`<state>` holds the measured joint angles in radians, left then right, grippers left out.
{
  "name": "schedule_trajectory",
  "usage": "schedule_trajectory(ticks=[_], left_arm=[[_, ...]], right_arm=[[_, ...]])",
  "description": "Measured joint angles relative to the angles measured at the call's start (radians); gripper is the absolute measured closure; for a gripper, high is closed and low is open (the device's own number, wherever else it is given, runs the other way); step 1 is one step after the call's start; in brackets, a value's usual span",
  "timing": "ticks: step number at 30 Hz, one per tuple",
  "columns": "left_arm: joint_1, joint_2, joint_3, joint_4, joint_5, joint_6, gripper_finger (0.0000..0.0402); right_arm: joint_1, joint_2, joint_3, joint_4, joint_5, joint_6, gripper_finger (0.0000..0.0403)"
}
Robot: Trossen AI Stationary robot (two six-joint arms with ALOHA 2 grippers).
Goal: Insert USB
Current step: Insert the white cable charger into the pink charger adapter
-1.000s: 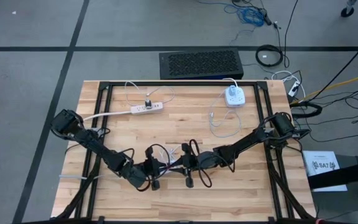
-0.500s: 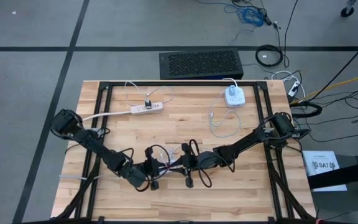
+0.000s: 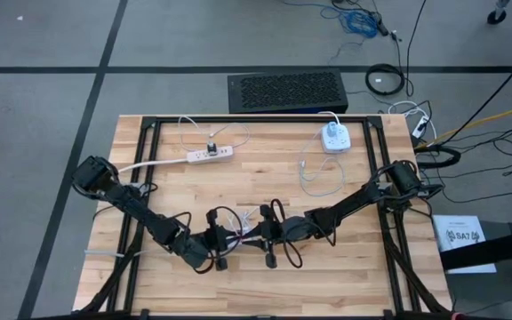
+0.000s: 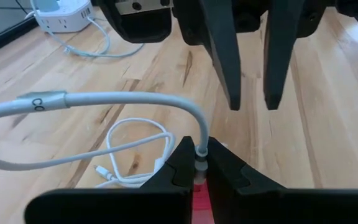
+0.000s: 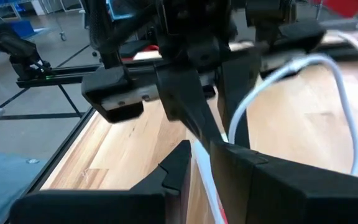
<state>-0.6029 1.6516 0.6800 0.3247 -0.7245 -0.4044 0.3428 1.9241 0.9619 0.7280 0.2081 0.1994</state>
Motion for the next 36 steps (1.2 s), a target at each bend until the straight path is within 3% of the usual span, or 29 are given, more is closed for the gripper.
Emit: schedule_trajectory(ticks=[11,24,30,36], left_arm=[[0.000,-0.031,0.000,0.003,-0.005,0.021,0.0379],[-0.001,-0.079,-0.002,0.005,-0.006,0.048,0.0379],[-0.012,-0.079,-0.001,0.050,-0.011,0.062,0.0379],[-0.048,-0.080,0.000,0.054,0.029,0.101,0.0379]], right_arm=[[-0.002,0.000,0.000,-0.098,0.003,0.077,0.0339],[-0.002,0.000,0.000,-0.090,0.014,0.076,0.0250],[-0.002,0.000,0.000,-0.089,0.081,0.070,0.0256],[-0.002,-0.021,0.000,-0.089,0.061,0.084,0.0256]])
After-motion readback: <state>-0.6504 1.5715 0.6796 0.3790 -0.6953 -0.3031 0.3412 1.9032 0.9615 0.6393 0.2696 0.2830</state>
